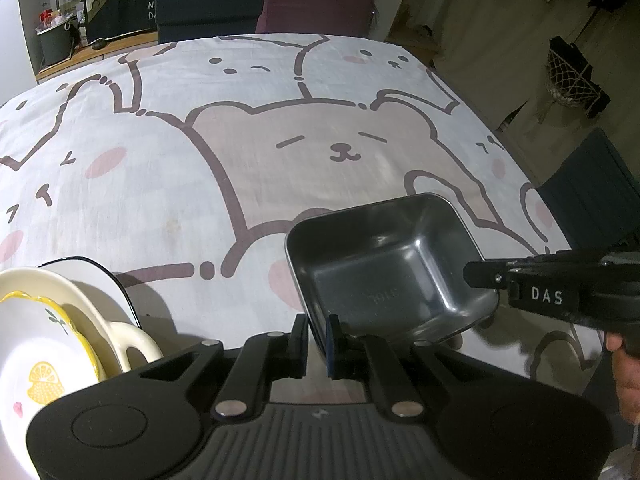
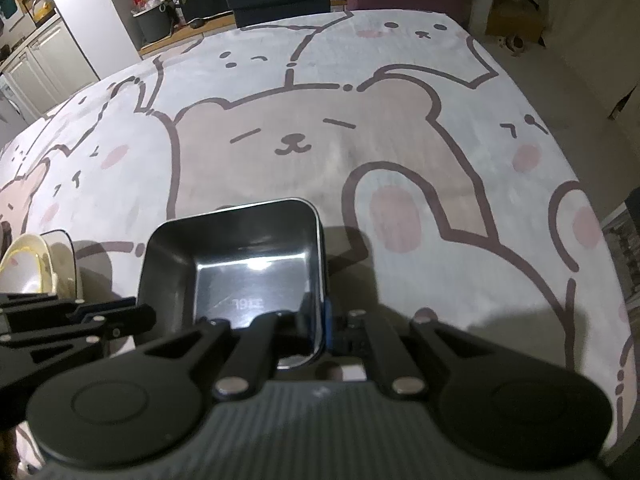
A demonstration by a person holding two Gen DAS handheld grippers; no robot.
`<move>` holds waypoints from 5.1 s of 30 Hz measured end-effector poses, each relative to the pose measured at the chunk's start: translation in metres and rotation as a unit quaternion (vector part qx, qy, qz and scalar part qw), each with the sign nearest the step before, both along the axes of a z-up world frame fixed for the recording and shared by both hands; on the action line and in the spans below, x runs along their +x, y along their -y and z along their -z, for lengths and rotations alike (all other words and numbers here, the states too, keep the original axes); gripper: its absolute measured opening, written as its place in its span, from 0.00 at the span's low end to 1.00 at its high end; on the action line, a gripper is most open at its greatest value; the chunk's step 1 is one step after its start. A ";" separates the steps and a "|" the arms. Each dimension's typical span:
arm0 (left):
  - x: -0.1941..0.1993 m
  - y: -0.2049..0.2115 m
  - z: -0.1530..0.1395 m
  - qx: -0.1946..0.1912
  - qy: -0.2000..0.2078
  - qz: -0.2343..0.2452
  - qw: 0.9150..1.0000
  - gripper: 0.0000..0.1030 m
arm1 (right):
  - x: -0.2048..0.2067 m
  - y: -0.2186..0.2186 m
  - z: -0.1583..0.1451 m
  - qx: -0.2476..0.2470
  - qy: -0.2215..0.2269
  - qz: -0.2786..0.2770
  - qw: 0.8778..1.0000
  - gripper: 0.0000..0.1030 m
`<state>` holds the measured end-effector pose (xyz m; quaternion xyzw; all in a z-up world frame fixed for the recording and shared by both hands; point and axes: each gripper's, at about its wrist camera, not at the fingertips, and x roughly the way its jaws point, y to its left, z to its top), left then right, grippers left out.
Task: Organize plates and bowls
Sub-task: 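Carry the square steel tray across the cloth with both grippers, then lower the steel tray onto the cloth and open both grippers, then move both grippers to the rim of the small round steel bowl, then close both grippers on the rim of the round steel bowl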
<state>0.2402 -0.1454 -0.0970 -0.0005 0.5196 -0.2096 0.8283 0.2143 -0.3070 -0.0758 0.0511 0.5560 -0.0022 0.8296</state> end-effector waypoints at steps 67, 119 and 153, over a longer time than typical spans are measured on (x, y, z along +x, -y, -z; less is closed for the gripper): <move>-0.042 -0.005 -0.057 -0.010 0.078 0.026 0.997 1.00 | -0.060 0.036 -0.042 0.014 0.079 0.022 0.997 1.00; 0.028 -0.436 -0.005 0.053 0.084 -0.399 0.911 0.88 | 0.101 -0.401 0.003 0.216 0.004 -0.158 0.963 0.82; 0.039 -0.463 0.021 0.036 0.043 -0.436 0.898 0.49 | 0.094 -0.473 0.047 0.132 0.005 -0.241 0.961 0.39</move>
